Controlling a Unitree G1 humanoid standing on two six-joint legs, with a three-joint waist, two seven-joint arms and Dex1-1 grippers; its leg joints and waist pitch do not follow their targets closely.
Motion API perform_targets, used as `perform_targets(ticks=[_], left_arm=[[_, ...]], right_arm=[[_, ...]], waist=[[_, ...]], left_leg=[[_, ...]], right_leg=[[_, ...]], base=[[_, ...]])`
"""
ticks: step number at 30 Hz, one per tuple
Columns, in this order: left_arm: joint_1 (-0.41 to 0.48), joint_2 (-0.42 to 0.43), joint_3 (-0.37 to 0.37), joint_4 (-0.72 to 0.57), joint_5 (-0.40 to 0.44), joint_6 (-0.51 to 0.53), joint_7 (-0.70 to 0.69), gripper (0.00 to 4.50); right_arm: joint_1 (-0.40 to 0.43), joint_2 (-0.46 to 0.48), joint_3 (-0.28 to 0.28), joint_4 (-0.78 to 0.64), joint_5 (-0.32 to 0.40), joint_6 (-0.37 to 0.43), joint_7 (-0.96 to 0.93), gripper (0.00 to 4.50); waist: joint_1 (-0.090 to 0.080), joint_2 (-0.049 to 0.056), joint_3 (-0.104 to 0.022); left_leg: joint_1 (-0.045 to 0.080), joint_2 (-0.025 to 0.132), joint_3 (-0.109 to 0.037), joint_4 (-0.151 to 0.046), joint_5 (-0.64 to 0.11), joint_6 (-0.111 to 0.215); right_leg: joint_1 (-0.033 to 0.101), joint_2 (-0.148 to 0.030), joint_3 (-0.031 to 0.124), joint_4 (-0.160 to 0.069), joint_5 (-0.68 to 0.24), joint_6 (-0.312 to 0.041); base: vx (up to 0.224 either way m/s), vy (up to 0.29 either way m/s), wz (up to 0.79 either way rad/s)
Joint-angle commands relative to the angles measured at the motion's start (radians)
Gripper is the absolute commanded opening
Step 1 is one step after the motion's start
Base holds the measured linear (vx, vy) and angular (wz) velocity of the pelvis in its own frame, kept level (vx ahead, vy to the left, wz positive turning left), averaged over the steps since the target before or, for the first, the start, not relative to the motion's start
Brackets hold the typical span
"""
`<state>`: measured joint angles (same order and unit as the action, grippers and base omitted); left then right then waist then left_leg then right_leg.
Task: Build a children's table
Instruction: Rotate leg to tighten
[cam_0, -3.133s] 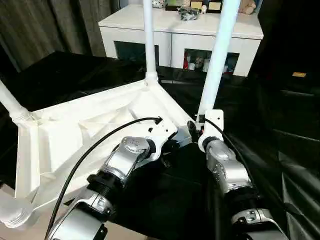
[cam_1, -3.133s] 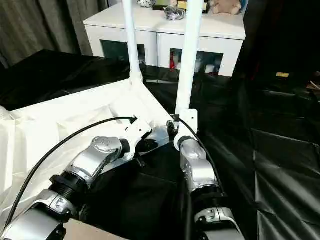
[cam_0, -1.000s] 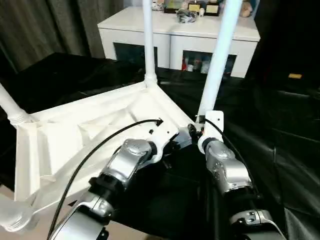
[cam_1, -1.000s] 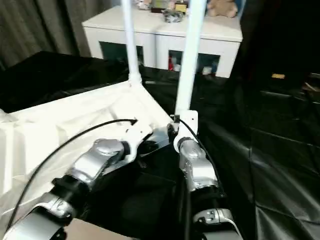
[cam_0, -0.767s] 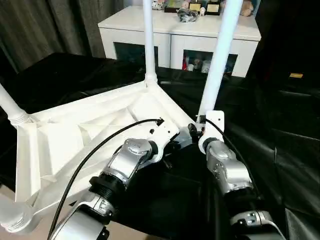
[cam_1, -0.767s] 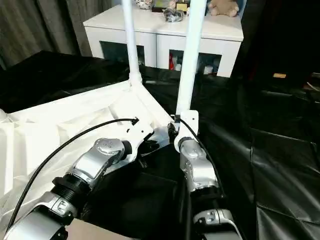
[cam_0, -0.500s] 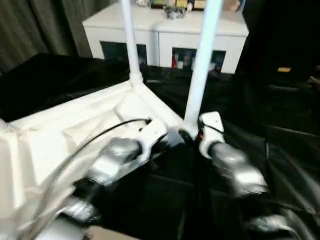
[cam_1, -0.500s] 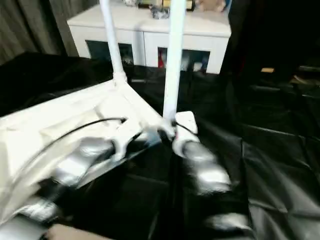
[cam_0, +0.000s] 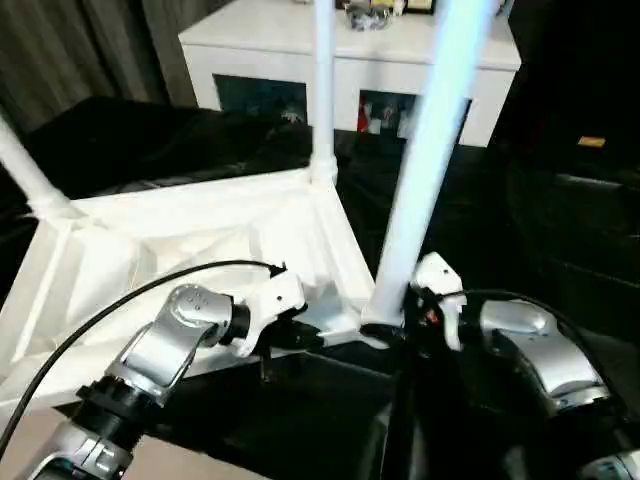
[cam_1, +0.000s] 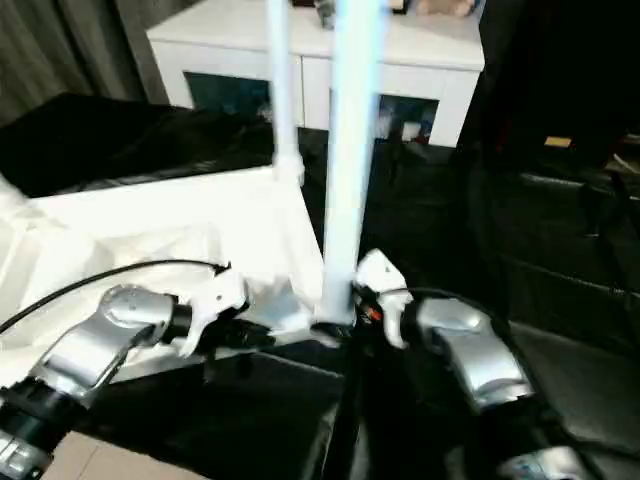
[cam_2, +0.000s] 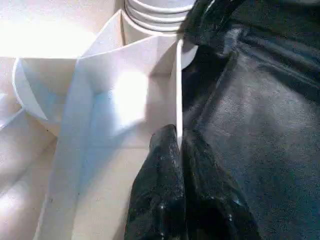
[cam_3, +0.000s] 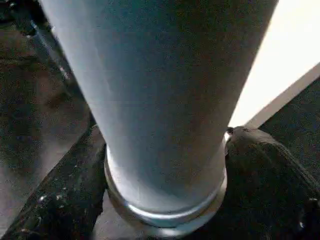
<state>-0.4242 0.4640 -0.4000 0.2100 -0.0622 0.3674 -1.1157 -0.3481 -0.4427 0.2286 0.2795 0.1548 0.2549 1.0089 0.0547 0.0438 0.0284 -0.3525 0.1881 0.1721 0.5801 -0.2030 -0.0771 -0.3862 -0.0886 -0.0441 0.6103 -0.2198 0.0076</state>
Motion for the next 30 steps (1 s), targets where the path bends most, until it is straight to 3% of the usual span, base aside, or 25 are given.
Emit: perform_targets(ticks=[1, 3, 11, 13, 16, 18, 20, 21, 22, 23, 24, 25, 27, 28, 30], left_arm=[[0.017, 0.007, -0.037, 0.01, 0.014, 0.014, -0.028, 0.0], [0.017, 0.006, -0.034, 0.009, 0.014, 0.015, -0.024, 0.0], [0.009, -0.004, -0.024, 0.024, 0.023, 0.03, 0.012, 0.0], [-0.011, -0.043, -0.004, 0.083, 0.051, 0.037, 0.104, 0.0], [-0.039, -0.099, 0.03, 0.159, 0.072, 0.047, 0.226, 0.0], [-0.069, -0.161, 0.064, 0.228, 0.083, 0.064, 0.347, 0.0], [-0.09, -0.205, 0.083, 0.269, 0.087, 0.079, 0.427, 0.0], [-0.109, -0.246, 0.099, 0.309, 0.089, 0.09, 0.488, 0.0], [-0.109, -0.246, 0.099, 0.309, 0.089, 0.09, 0.488, 0.0], [-0.134, -0.292, 0.118, 0.366, 0.097, 0.074, 0.569, 0.0], [-0.146, -0.314, 0.127, 0.393, 0.097, 0.065, 0.599, 0.0], [-0.146, -0.314, 0.127, 0.393, 0.097, 0.065, 0.599, 0.0], [-0.181, -0.359, 0.148, 0.464, 0.099, 0.033, 0.669, 0.0], [-0.189, -0.367, 0.15, 0.481, 0.1, 0.024, 0.683, 0.0], [-0.201, -0.379, 0.148, 0.506, 0.104, 0.014, 0.693, 0.0]], right_arm=[[-0.013, 0.002, 0.021, 0.022, -0.02, 0.0, 0.002, 3.68], [-0.019, 0.009, 0.017, 0.034, -0.024, 0.002, -0.007, 3.37], [-0.027, 0.043, -0.006, 0.053, -0.023, 0.025, -0.073, 3.05], [-0.041, 0.092, -0.039, 0.098, -0.043, 0.035, -0.203, 2.97], [-0.057, 0.155, -0.09, 0.147, -0.056, 0.082, -0.375, 2.79], [-0.064, 0.232, -0.158, 0.19, -0.061, 0.126, -0.584, 2.73], [-0.061, 0.288, -0.202, 0.214, -0.065, 0.131, -0.725, 2.72], [-0.058, 0.347, -0.243, 0.233, -0.065, 0.128, -0.85, 2.72], [-0.058, 0.347, -0.243, 0.233, -0.065, 0.128, -0.85, 2.72], [-0.064, 0.411, -0.286, 0.265, -0.059, 0.108, -0.982, 2.72], [-0.07, 0.439, -0.304, 0.285, -0.062, 0.095, -1.056, 2.72], [-0.07, 0.439, -0.304, 0.285, -0.062, 0.095, -1.056, 2.72], [-0.095, 0.49, -0.329, 0.338, -0.069, 0.055, -1.173, 2.72], [-0.103, 0.499, -0.323, 0.348, -0.073, 0.044, -1.179, 2.72], [-0.121, 0.515, -0.301, 0.36, -0.074, 0.045, -1.151, 2.72]], waist=[[0.0, -0.009, -0.037], [-0.001, -0.008, -0.037], [-0.01, -0.008, -0.041], [-0.014, -0.008, -0.038], [-0.018, -0.007, -0.034], [-0.019, -0.007, -0.033], [-0.02, -0.005, -0.033], [-0.019, -0.005, -0.034], [-0.018, -0.004, -0.035], [-0.018, 0.001, -0.036], [-0.019, -0.001, -0.036], [-0.016, -0.002, -0.037], [-0.016, -0.002, -0.038], [-0.013, -0.004, -0.035], [-0.013, -0.002, -0.037]], left_leg=[[0.0, 0.034, -0.004, -0.07, -0.2, 0.057], [-0.002, 0.034, -0.006, -0.072, -0.204, 0.048], [-0.005, 0.031, -0.005, -0.066, -0.156, 0.064], [-0.004, 0.03, -0.006, -0.07, -0.187, 0.051], [0.005, 0.028, -0.007, -0.076, -0.254, 0.005], [0.0, 0.028, -0.01, -0.08, -0.266, -0.007], [0.006, 0.027, -0.009, -0.08, -0.268, -0.025], [0.005, 0.026, -0.011, -0.082, -0.276, -0.033], [0.003, 0.026, -0.012, -0.083, -0.276, -0.035], [0.003, 0.026, -0.013, -0.083, -0.276, -0.037], [0.006, 0.025, -0.011, -0.082, -0.277, -0.042], [0.011, 0.024, -0.01, -0.082, -0.29, -0.043], [0.008, 0.024, -0.01, -0.083, -0.292, -0.038], [0.015, 0.022, -0.009, -0.084, -0.323, -0.037], [0.008, 0.021, -0.012, -0.086, -0.329, -0.03]], right_leg=[[0.045, -0.044, 0.035, -0.072, -0.102, -0.267], [0.046, -0.044, 0.035, -0.073, -0.122, -0.258], [0.048, -0.042, 0.033, -0.066, -0.046, -0.269], [0.047, -0.044, 0.033, -0.072, -0.108, -0.262], [0.038, -0.044, 0.035, -0.086, -0.259, -0.224], [0.038, -0.045, 0.035, -0.089, -0.284, -0.202], [0.029, -0.043, 0.038, -0.091, -0.283, -0.19], [0.03, -0.043, 0.037, -0.091, -0.282, -0.184], [0.031, -0.043, 0.038, -0.091, -0.271, -0.177], [0.031, -0.044, 0.038, -0.091, -0.262, -0.176], [0.025, -0.042, 0.04, -0.093, -0.243, -0.176], [0.024, -0.04, 0.039, -0.093, -0.238, -0.173], [0.026, -0.04, 0.04, -0.092, -0.215, -0.171], [0.02, -0.039, 0.04, -0.098, -0.246, -0.161], [0.025, -0.041, 0.04, -0.097, -0.253, -0.148]], base=[[0.0, 0.0, 0.0], [0.0, 0.0, 0.0], [0.0, 0.0, 0.0], [0.0, 0.0, 0.0], [0.0, 0.0, 0.0], [0.0, 0.0, 0.0], [0.0, 0.0, 0.0], [0.0, 0.0, 0.0], [0.0, 0.0, 0.0], [0.0, 0.0, 0.0], [0.0, 0.0, 0.0], [0.0, 0.0, 0.0], [0.0, 0.0, 0.0], [0.0, 0.0, 0.0], [0.0, 0.0, 0.0]])
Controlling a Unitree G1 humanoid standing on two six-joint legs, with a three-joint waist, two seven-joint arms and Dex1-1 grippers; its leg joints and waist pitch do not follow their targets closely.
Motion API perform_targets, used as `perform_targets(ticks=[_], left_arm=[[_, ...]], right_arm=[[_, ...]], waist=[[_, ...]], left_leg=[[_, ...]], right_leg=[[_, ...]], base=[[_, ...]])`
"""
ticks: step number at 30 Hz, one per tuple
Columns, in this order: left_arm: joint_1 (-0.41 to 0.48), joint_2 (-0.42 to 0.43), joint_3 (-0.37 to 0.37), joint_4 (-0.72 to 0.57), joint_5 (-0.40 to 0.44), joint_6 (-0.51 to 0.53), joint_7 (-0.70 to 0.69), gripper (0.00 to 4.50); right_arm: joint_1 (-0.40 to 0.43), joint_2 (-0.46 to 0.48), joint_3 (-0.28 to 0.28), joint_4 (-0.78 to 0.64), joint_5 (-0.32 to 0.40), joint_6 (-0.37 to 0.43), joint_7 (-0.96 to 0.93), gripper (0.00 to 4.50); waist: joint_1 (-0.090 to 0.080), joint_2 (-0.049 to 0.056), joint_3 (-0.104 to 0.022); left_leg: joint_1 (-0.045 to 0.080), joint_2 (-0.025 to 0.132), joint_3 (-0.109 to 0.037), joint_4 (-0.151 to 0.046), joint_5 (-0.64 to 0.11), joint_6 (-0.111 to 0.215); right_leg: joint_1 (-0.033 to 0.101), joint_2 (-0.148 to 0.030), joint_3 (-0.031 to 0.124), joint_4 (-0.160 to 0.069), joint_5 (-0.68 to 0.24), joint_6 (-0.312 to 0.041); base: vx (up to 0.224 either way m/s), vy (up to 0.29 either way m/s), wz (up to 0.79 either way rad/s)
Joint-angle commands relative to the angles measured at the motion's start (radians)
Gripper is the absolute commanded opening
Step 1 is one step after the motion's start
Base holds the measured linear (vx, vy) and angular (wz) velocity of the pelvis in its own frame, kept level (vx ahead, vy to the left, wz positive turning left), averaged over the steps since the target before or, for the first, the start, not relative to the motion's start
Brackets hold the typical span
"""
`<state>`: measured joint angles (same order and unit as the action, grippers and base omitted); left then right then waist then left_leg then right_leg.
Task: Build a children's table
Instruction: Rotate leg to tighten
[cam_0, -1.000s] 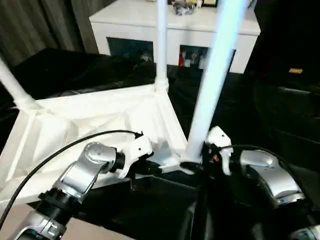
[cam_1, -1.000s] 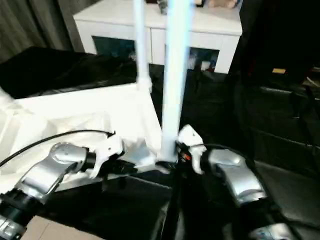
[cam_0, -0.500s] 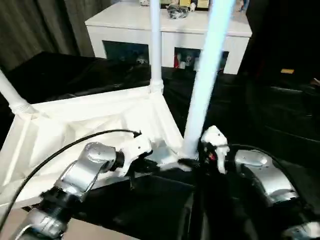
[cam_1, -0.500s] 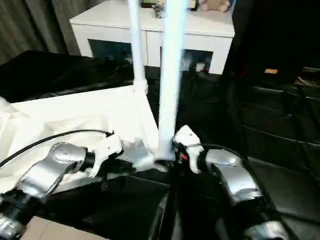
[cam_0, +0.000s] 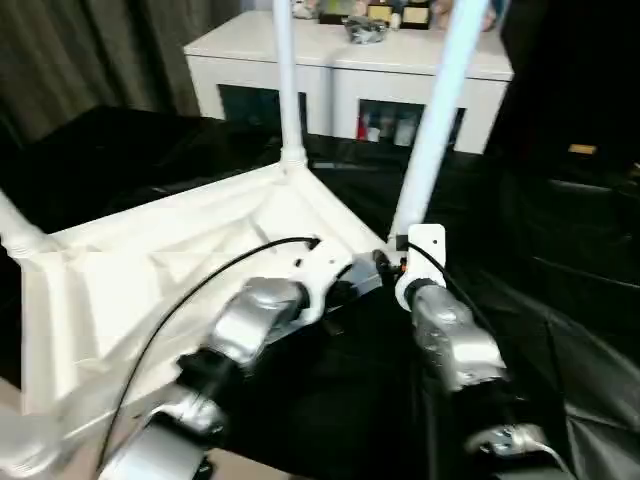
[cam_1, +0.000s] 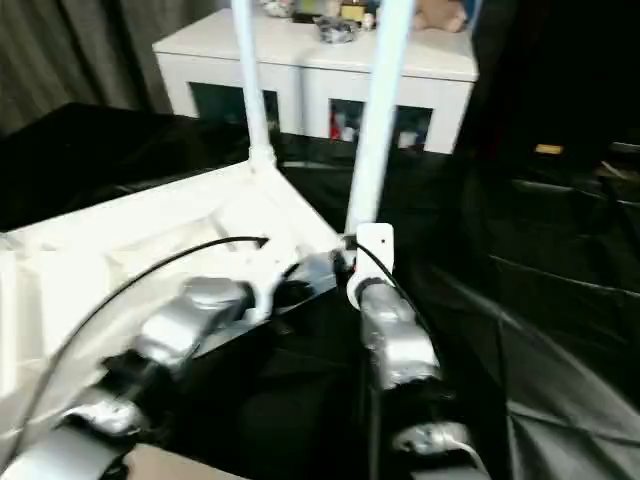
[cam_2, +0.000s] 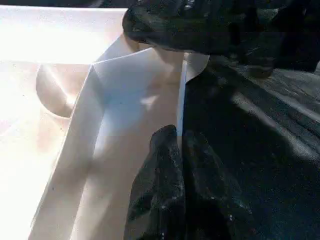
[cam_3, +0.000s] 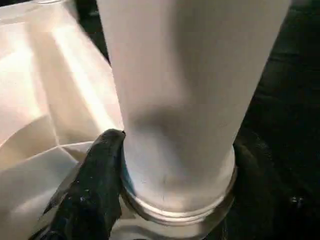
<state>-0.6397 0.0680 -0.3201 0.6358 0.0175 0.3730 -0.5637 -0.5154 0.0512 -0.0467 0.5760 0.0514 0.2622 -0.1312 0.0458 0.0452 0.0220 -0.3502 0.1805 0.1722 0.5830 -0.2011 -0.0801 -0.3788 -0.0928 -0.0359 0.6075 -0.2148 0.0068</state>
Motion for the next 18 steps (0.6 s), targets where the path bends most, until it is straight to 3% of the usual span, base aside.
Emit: perform_targets(ticks=[1, 3, 4, 6, 9, 10, 11, 13, 16, 17, 18], left_arm=[[0.012, 0.015, 0.065, 0.085, 0.027, 0.007, 0.138, 0.0], [0.01, 0.014, 0.065, 0.088, 0.029, 0.006, 0.139, 0.0], [0.008, 0.02, 0.057, 0.094, 0.029, 0.002, 0.119, 0.0], [0.017, 0.037, 0.041, 0.083, 0.029, -0.006, 0.077, 0.0], [0.03, 0.057, 0.024, 0.066, 0.032, -0.021, 0.027, 0.0], [0.048, 0.08, 0.005, 0.032, 0.032, -0.028, -0.03, 0.0], [0.052, 0.084, 0.002, 0.026, 0.032, -0.026, -0.039, 0.0], [0.091, 0.136, -0.035, -0.053, 0.026, -0.023, -0.143, 0.0], [0.123, 0.187, -0.063, -0.124, 0.01, -0.032, -0.246, 0.0], [0.132, 0.205, -0.072, -0.145, 0.006, -0.039, -0.278, 0.0], [0.144, 0.231, -0.083, -0.171, -0.001, -0.074, -0.328, 0.0]], right_arm=[[0.043, 0.025, -0.025, 0.058, 0.038, 0.035, 0.015, 2.72], [0.042, 0.029, -0.027, 0.056, 0.04, 0.034, 0.021, 2.72], [0.044, 0.032, -0.036, 0.036, 0.061, 0.016, 0.059, 3.27], [0.046, 0.018, -0.029, 0.017, 0.069, 0.0, 0.097, 3.41], [0.045, -0.005, -0.015, 0.0, 0.071, -0.002, 0.152, 3.74], [0.052, -0.038, 0.003, -0.028, 0.072, -0.003, 0.223, 3.74], [0.053, -0.045, 0.008, -0.033, 0.073, -0.003, 0.24, 3.74], [0.076, -0.131, 0.07, -0.085, 0.064, -0.011, 0.409, 3.74], [0.096, -0.208, 0.112, -0.127, 0.063, -0.023, 0.57, 3.74], [0.104, -0.239, 0.131, -0.142, 0.065, -0.031, 0.631, 3.74], [0.113, -0.279, 0.156, -0.16, 0.069, -0.046, 0.709, 3.74]], waist=[[-0.002, -0.004, -0.029], [-0.002, -0.003, -0.028], [-0.003, -0.001, -0.027], [-0.002, -0.002, -0.027], [-0.008, -0.005, -0.031], [-0.013, 0.0, -0.033], [-0.014, -0.004, -0.037], [-0.011, -0.001, -0.044], [-0.008, 0.002, -0.05], [-0.008, 0.002, -0.05], [-0.005, 0.003, -0.049]], left_leg=[[0.001, 0.03, -0.014, -0.091, -0.33, -0.02], [0.0, 0.031, -0.015, -0.093, -0.333, -0.018], [0.001, 0.03, -0.015, -0.094, -0.344, -0.018], [0.001, 0.031, -0.016, -0.097, -0.356, -0.012], [-0.014, 0.032, -0.021, -0.101, -0.306, -0.004], [-0.021, 0.032, -0.023, -0.1, -0.273, -0.002], [-0.02, 0.034, -0.021, -0.095, -0.248, 0.006], [-0.018, 0.034, -0.016, -0.081, -0.168, 0.037], [-0.019, 0.031, -0.009, -0.065, -0.071, 0.091], [-0.019, 0.031, -0.009, -0.065, -0.071, 0.091], [-0.017, 0.031, -0.005, -0.06, -0.058, 0.116]], right_leg=[[0.02, -0.038, 0.031, -0.095, -0.259, -0.138], [0.02, -0.039, 0.031, -0.096, -0.269, -0.13], [0.019, -0.04, 0.031, -0.098, -0.287, -0.127], [0.021, -0.043, 0.031, -0.102, -0.312, -0.12], [0.034, -0.043, 0.027, -0.098, -0.276, -0.117], [0.04, -0.043, 0.024, -0.094, -0.234, -0.126], [0.042, -0.043, 0.023, -0.09, -0.176, -0.141], [0.045, -0.043, 0.023, -0.076, -0.031, -0.188], [0.049, -0.041, 0.022, -0.061, 0.144, -0.248], [0.049, -0.041, 0.022, -0.061, 0.144, -0.248], [0.047, -0.04, 0.02, -0.058, 0.185, -0.271]], base=[[0.0, 0.0, 0.0], [0.0, 0.0, 0.0], [0.0, 0.0, 0.0], [0.0, 0.0, 0.0], [0.0, 0.0, 0.0], [0.0, 0.0, 0.0], [0.0, 0.0, 0.0], [0.0, 0.0, 0.0], [0.056, -0.017, -0.01], [0.0, 0.0, 0.0], [0.0, 0.0, 0.0]])
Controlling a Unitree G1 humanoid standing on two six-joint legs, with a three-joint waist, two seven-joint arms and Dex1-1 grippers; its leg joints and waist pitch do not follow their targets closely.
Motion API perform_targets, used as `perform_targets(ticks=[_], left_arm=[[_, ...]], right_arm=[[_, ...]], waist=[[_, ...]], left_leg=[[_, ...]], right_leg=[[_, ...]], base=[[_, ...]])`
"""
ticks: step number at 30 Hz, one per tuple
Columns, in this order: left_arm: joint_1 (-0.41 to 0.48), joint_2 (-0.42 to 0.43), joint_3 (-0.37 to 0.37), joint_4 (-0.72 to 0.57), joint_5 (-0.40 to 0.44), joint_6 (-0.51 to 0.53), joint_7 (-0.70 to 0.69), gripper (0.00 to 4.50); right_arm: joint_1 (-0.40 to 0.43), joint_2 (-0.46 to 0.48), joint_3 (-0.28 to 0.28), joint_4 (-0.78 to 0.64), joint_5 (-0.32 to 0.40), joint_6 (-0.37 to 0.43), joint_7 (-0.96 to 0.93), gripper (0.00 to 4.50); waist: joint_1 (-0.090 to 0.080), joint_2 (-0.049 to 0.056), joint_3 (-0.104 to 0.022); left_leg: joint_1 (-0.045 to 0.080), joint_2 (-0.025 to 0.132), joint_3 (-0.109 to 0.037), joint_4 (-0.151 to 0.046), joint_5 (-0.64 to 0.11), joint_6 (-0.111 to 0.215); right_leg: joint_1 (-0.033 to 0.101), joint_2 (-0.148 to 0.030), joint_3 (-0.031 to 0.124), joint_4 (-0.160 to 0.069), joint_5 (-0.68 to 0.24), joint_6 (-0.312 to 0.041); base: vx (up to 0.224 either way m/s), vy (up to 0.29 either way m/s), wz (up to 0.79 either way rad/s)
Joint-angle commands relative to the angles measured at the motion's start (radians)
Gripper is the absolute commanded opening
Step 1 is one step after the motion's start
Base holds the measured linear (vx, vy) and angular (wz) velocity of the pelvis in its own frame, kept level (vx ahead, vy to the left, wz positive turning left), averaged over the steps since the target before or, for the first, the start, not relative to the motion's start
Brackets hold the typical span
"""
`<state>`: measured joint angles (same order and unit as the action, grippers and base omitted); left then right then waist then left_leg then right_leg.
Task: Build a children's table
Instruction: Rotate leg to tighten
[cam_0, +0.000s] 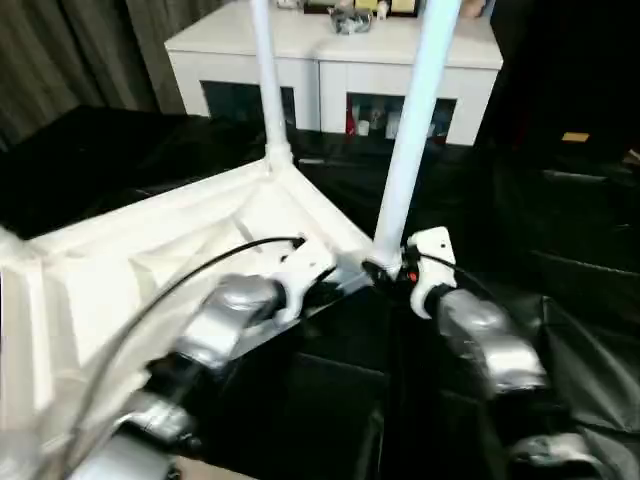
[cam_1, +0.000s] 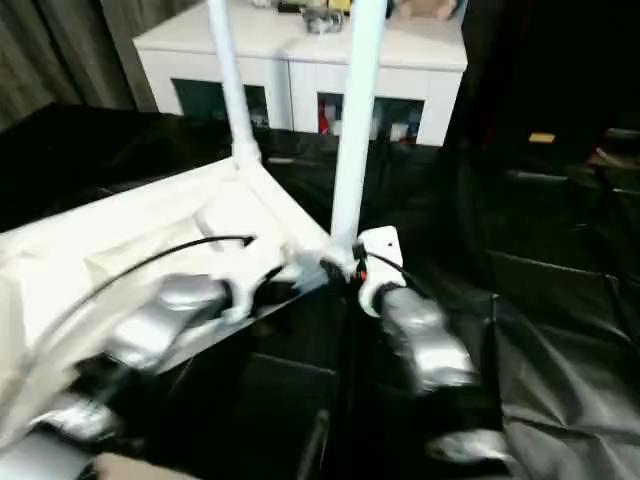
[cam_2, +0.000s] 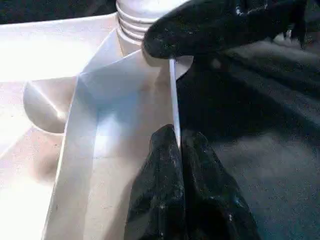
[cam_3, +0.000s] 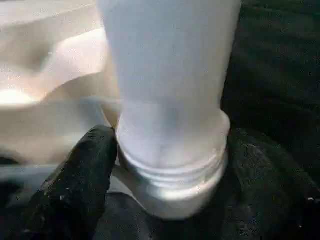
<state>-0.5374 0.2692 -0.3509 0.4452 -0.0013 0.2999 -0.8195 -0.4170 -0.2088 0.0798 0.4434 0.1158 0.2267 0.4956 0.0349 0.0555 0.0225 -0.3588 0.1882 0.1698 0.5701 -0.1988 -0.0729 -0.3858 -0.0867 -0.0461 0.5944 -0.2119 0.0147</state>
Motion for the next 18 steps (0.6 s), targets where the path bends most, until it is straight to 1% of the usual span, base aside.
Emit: perform_targets(ticks=[1, 2, 3, 4, 5, 6, 7, 8, 9, 10, 11, 12, 13, 16, 18], left_arm=[[0.046, 0.038, -0.056, 0.012, 0.015, -0.015, -0.088, 0.0], [0.057, 0.053, -0.056, -0.009, -0.004, -0.033, -0.125, 0.0], [0.073, 0.07, -0.052, -0.04, -0.029, -0.042, -0.172, 0.0], [0.081, 0.082, -0.051, -0.059, -0.041, -0.04, -0.199, 0.0], [0.081, 0.082, -0.051, -0.059, -0.041, -0.04, -0.199, 0.0], [0.095, 0.109, -0.051, -0.103, -0.06, -0.015, -0.25, 0.0], [0.096, 0.112, -0.051, -0.107, -0.062, -0.013, -0.255, 0.0], [0.103, 0.127, -0.052, -0.126, -0.07, -0.001, -0.277, 0.0], [0.11, 0.145, -0.05, -0.145, -0.078, 0.01, -0.296, 0.0], [0.112, 0.149, -0.048, -0.149, -0.08, 0.013, -0.299, 0.0], [0.112, 0.149, -0.048, -0.149, -0.08, 0.013, -0.299, 0.0], [0.116, 0.156, -0.044, -0.151, -0.081, 0.012, -0.303, 0.0], [0.119, 0.16, -0.04, -0.152, -0.082, 0.01, -0.305, 0.0], [0.124, 0.163, -0.031, -0.155, -0.082, 0.008, -0.301, 0.0], [0.127, 0.166, -0.028, -0.16, -0.082, 0.011, -0.301, 0.0]], right_arm=[[0.018, -0.033, 0.038, -0.034, 0.005, -0.015, 0.109, 3.74], [0.024, -0.061, 0.054, -0.045, 0.012, -0.017, 0.169, 3.74], [0.032, -0.095, 0.071, -0.061, 0.028, -0.015, 0.252, 3.74], [0.036, -0.118, 0.083, -0.073, 0.037, -0.014, 0.3, 3.74], [0.036, -0.118, 0.083, -0.073, 0.037, -0.014, 0.3, 3.74], [0.044, -0.167, 0.106, -0.099, 0.056, -0.02, 0.407, 3.74], [0.045, -0.171, 0.108, -0.102, 0.058, -0.021, 0.417, 3.74], [0.046, -0.191, 0.114, -0.111, 0.067, -0.018, 0.465, 3.74], [0.045, -0.22, 0.124, -0.122, 0.082, -0.011, 0.535, 3.74], [0.045, -0.23, 0.128, -0.125, 0.086, -0.008, 0.557, 3.74], [0.045, -0.23, 0.128, -0.125, 0.086, -0.008, 0.557, 3.74], [0.045, -0.248, 0.139, -0.129, 0.087, -0.01, 0.598, 3.74], [0.046, -0.261, 0.15, -0.131, 0.084, -0.015, 0.624, 3.74], [0.052, -0.281, 0.171, -0.141, 0.082, -0.019, 0.671, 3.74], [0.055, -0.289, 0.178, -0.143, 0.079, -0.02, 0.686, 3.74]], waist=[[0.007, -0.007, -0.049], [0.007, -0.007, -0.049], [0.009, -0.006, -0.049], [0.01, -0.008, -0.049], [0.01, -0.01, -0.048], [0.012, -0.008, -0.045], [0.017, -0.007, -0.045], [0.017, -0.008, -0.043], [0.02, -0.011, -0.043], [0.023, -0.01, -0.041], [0.023, -0.01, -0.041], [0.025, -0.011, -0.04], [0.025, -0.015, -0.039], [0.026, -0.015, -0.039], [0.027, -0.018, -0.041]], left_leg=[[-0.008, 0.025, -0.003, -0.047, -0.064, 0.117], [-0.007, 0.026, -0.002, -0.047, -0.064, 0.12], [-0.006, 0.029, -0.003, -0.048, -0.068, 0.121], [-0.005, 0.029, -0.002, -0.047, -0.072, 0.122], [-0.005, 0.031, -0.003, -0.048, -0.076, 0.125], [-0.002, 0.034, -0.001, -0.051, -0.094, 0.122], [0.002, 0.037, -0.001, -0.05, -0.104, 0.12], [0.002, 0.037, 0.001, -0.05, -0.104, 0.119], [0.001, 0.038, 0.001, -0.052, -0.118, 0.114], [0.002, 0.039, 0.001, -0.052, -0.128, 0.111], [0.002, 0.039, 0.001, -0.052, -0.128, 0.111], [0.002, 0.038, 0.002, -0.053, -0.142, 0.104], [0.002, 0.038, 0.002, -0.053, -0.143, 0.1], [0.001, 0.037, 0.001, -0.053, -0.14, 0.094], [0.0, 0.035, 0.001, -0.05, -0.124, 0.099]], right_leg=[[0.056, -0.045, 0.029, -0.045, 0.174, -0.284], [0.054, -0.046, 0.029, -0.045, 0.173, -0.288], [0.056, -0.046, 0.028, -0.044, 0.163, -0.292], [0.056, -0.046, 0.028, -0.043, 0.159, -0.295], [0.056, -0.045, 0.028, -0.043, 0.154, -0.298], [0.053, -0.045, 0.027, -0.045, 0.113, -0.304], [0.052, -0.045, 0.028, -0.045, 0.093, -0.306], [0.05, -0.044, 0.029, -0.045, 0.089, -0.306], [0.051, -0.043, 0.027, -0.045, 0.072, -0.309], [0.05, -0.043, 0.028, -0.045, 0.054, -0.309], [0.05, -0.043, 0.028, -0.045, 0.054, -0.309], [0.048, -0.045, 0.028, -0.047, 0.02, -0.306], [0.048, -0.045, 0.029, -0.048, 0.01, -0.303], [0.049, -0.046, 0.03, -0.048, 0.0, -0.297], [0.05, -0.047, 0.031, -0.045, 0.015, -0.298]], base=[[0.0, 0.0, 0.0], [0.0, 0.0, 0.0], [0.0, 0.0, 0.0], [0.0, 0.0, 0.0], [0.0, 0.0, 0.0], [0.0, 0.0, 0.0], [0.0, 0.0, 0.0], [0.0, 0.0, 0.0], [0.0, 0.0, 0.0], [0.0, 0.0, 0.0], [0.0, 0.0, 0.0], [0.0, 0.0, 0.0], [0.0, 0.0, 0.0], [0.0, 0.0, 0.0], [0.0, 0.0, 0.0]])
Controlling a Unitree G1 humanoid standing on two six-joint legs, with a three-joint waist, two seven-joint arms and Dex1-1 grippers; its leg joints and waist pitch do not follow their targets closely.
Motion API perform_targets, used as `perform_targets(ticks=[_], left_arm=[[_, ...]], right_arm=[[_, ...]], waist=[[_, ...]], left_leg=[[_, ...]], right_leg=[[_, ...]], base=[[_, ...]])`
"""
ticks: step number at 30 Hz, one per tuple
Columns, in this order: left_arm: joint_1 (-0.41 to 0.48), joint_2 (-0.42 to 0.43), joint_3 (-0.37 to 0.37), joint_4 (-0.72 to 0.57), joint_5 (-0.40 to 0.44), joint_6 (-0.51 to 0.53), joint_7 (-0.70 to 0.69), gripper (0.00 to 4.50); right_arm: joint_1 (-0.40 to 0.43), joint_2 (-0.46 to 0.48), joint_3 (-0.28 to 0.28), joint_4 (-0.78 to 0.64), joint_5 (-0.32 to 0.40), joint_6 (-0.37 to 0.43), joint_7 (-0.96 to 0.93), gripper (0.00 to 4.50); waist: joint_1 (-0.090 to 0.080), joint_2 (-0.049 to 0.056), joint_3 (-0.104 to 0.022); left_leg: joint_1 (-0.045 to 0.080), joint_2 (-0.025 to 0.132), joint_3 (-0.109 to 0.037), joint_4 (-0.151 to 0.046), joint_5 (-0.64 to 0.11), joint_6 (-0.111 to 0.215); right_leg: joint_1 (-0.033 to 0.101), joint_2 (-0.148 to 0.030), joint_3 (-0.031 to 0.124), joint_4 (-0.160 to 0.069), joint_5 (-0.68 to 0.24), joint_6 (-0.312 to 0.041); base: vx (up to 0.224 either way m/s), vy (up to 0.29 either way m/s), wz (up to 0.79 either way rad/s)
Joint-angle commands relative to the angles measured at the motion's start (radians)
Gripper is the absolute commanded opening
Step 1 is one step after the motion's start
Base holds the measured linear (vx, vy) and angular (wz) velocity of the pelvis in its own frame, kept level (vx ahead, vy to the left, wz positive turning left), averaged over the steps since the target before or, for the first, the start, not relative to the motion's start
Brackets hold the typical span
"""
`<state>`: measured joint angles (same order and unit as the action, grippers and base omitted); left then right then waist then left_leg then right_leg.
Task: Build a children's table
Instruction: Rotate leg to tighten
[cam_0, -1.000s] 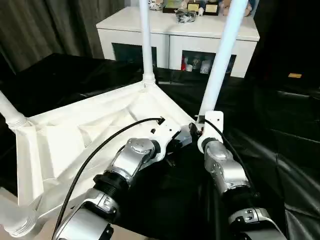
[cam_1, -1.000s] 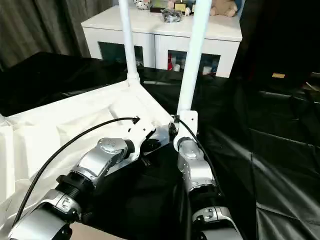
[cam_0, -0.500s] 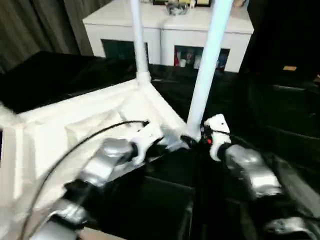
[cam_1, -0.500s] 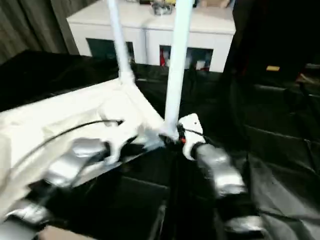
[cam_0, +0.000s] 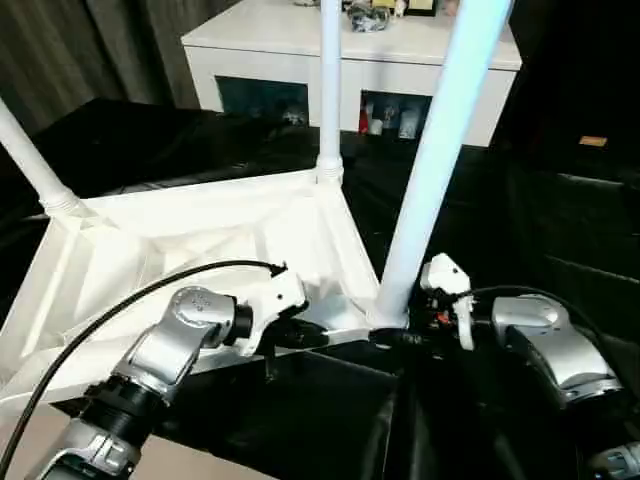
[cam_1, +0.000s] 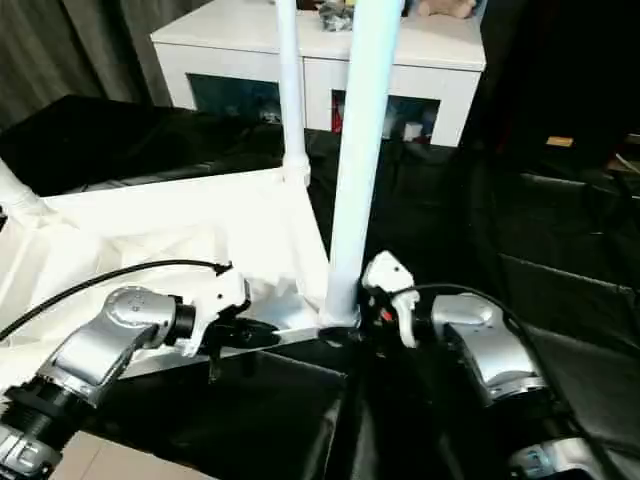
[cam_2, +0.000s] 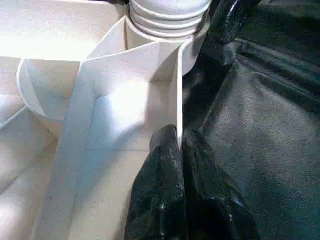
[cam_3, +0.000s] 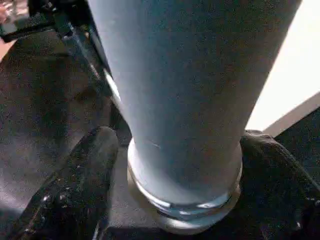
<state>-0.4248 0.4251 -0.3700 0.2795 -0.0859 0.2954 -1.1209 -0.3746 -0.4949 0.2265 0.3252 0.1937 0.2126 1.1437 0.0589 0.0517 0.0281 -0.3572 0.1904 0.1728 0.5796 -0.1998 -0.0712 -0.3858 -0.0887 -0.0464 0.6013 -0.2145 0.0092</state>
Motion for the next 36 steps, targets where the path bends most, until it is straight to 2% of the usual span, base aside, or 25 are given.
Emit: perform_targets(ticks=[1, 2, 5, 8, 13, 17, 20, 22, 23, 24, 26, 29, 30, 32, 34, 36], left_arm=[[0.015, 0.01, -0.009, 0.004, 0.003, 0.017, 0.001, 0.0], [0.016, 0.012, -0.009, 0.001, 0.002, 0.019, 0.002, 0.0], [0.016, 0.013, -0.008, -0.004, 0.003, 0.023, 0.003, 0.0], [0.015, 0.011, -0.007, -0.004, 0.006, 0.024, 0.003, 0.0], [0.016, 0.01, -0.008, -0.006, 0.011, 0.027, 0.003, 0.0], [0.012, 0.006, -0.008, 0.002, 0.019, 0.037, 0.019, 0.0], [0.003, -0.005, -0.001, 0.019, 0.027, 0.042, 0.047, 0.0], [-0.025, -0.044, 0.019, 0.08, 0.054, 0.049, 0.146, 0.0], [-0.046, -0.07, 0.034, 0.122, 0.068, 0.055, 0.209, 0.0], [-0.081, -0.113, 0.059, 0.185, 0.084, 0.064, 0.309, 0.0], [-0.102, -0.138, 0.073, 0.218, 0.09, 0.071, 0.363, 0.0], [-0.157, -0.209, 0.113, 0.302, 0.103, 0.081, 0.52, 0.0], [-0.18, -0.239, 0.129, 0.338, 0.109, 0.081, 0.587, 0.0], [-0.209, -0.279, 0.146, 0.391, 0.116, 0.069, 0.672, 0.0], [-0.235, -0.317, 0.162, 0.448, 0.121, 0.048, 0.736, 0.0], [-0.257, -0.343, 0.158, 0.493, 0.13, 0.021, 0.771, 0.0]], right_arm=[[0.012, -0.002, 0.032, -0.022, -0.003, -0.011, 0.037, 3.74], [0.01, 0.0, 0.031, -0.015, -0.009, -0.02, 0.033, 3.74], [0.002, 0.012, 0.029, 0.0, -0.009, -0.016, 0.021, 3.74], [0.0, 0.022, 0.023, 0.004, -0.005, -0.004, 0.018, 3.49], [0.006, 0.037, 0.026, 0.014, -0.018, -0.007, -0.007, 3.11], [0.001, 0.073, 0.001, 0.044, -0.038, -0.037, -0.095, 2.84], [-0.007, 0.104, -0.017, 0.069, -0.045, -0.022, -0.165, 2.77], [-0.018, 0.17, -0.053, 0.109, -0.061, 0.005, -0.32, 2.74], [-0.022, 0.211, -0.081, 0.127, -0.064, 0.027, -0.416, 2.74], [-0.028, 0.273, -0.128, 0.149, -0.062, 0.073, -0.565, 2.74], [-0.031, 0.306, -0.158, 0.162, -0.065, 0.098, -0.659, 2.72], [-0.038, 0.384, -0.225, 0.2, -0.08, 0.143, -0.871, 2.72], [-0.039, 0.417, -0.245, 0.214, -0.082, 0.146, -0.944, 2.72], [-0.042, 0.465, -0.275, 0.233, -0.086, 0.143, -1.058, 2.72], [-0.047, 0.503, -0.288, 0.246, -0.106, 0.138, -1.142, 2.72], [-0.052, 0.534, -0.279, 0.248, -0.122, 0.123, -1.177, 2.72]], waist=[[0.003, -0.014, -0.047], [0.003, -0.017, -0.047], [0.004, -0.016, -0.049], [0.003, -0.015, -0.049], [0.002, -0.014, -0.047], [-0.002, -0.015, -0.044], [-0.009, -0.015, -0.037], [-0.019, -0.014, -0.031], [-0.018, -0.017, -0.032], [-0.022, -0.015, -0.029], [-0.022, -0.018, -0.033], [-0.021, -0.014, -0.034], [-0.021, -0.016, -0.035], [-0.016, -0.012, -0.038], [-0.009, -0.017, -0.039], [-0.002, -0.014, -0.039]], left_leg=[[-0.001, 0.033, -0.002, -0.059, -0.119, 0.099], [-0.003, 0.033, -0.002, -0.058, -0.111, 0.102], [-0.002, 0.032, -0.002, -0.056, -0.091, 0.11], [-0.002, 0.031, -0.002, -0.054, -0.089, 0.115], [-0.002, 0.031, -0.003, -0.056, -0.112, 0.102], [-0.002, 0.03, -0.003, -0.059, -0.148, 0.079], [-0.002, 0.031, -0.005, -0.067, -0.203, 0.05], [0.0, 0.029, -0.005, -0.074, -0.253, 0.025], [0.002, 0.028, -0.008, -0.074, -0.257, 0.013], [0.005, 0.025, -0.008, -0.077, -0.271, -0.005], [0.008, 0.025, -0.013, -0.079, -0.28, -0.025], [0.01, 0.024, -0.011, -0.079, -0.287, -0.03], [0.008, 0.024, -0.01, -0.079, -0.276, -0.03], [0.014, 0.023, -0.007, -0.076, -0.259, -0.029], [0.011, 0.02, -0.006, -0.075, -0.237, -0.019], [0.01, 0.02, -0.007, -0.076, -0.234, -0.016]], right_leg=[[0.049, -0.045, 0.031, -0.052, 0.019, -0.293], [0.049, -0.045, 0.031, -0.051, 0.021, -0.292], [0.049, -0.044, 0.031, -0.049, 0.038, -0.295], [0.049, -0.043, 0.03, -0.048, 0.043, -0.298], [0.048, -0.043, 0.03, -0.05, 0.014, -0.297], [0.046, -0.045, 0.031, -0.055, -0.049, -0.283], [0.044, -0.045, 0.033, -0.065, -0.163, -0.257], [0.037, -0.045, 0.035, -0.075, -0.258, -0.234], [0.039, -0.047, 0.034, -0.076, -0.277, -0.225], [0.033, -0.045, 0.035, -0.081, -0.316, -0.209], [0.036, -0.046, 0.034, -0.083, -0.347, -0.184], [0.028, -0.045, 0.038, -0.085, -0.32, -0.175], [0.028, -0.044, 0.039, -0.084, -0.283, -0.178], [0.024, -0.042, 0.041, -0.082, -0.228, -0.188], [0.028, -0.041, 0.043, -0.08, -0.188, -0.193], [0.031, -0.042, 0.042, -0.08, -0.191, -0.181]], base=[[0.0, 0.0, 0.0], [0.0, 0.0, 0.0], [0.0, 0.0, 0.0], [0.0, 0.0, 0.0], [0.0, 0.0, 0.0], [0.0, 0.0, 0.0], [0.0, 0.0, 0.0], [0.0, 0.0, 0.0], [0.0, 0.0, 0.0], [0.0, 0.0, 0.0], [0.0, 0.0, 0.0], [0.0, 0.0, 0.0], [0.0, 0.0, 0.0], [0.0, 0.0, 0.0], [0.0, 0.0, 0.0], [0.0, 0.0, 0.0]])
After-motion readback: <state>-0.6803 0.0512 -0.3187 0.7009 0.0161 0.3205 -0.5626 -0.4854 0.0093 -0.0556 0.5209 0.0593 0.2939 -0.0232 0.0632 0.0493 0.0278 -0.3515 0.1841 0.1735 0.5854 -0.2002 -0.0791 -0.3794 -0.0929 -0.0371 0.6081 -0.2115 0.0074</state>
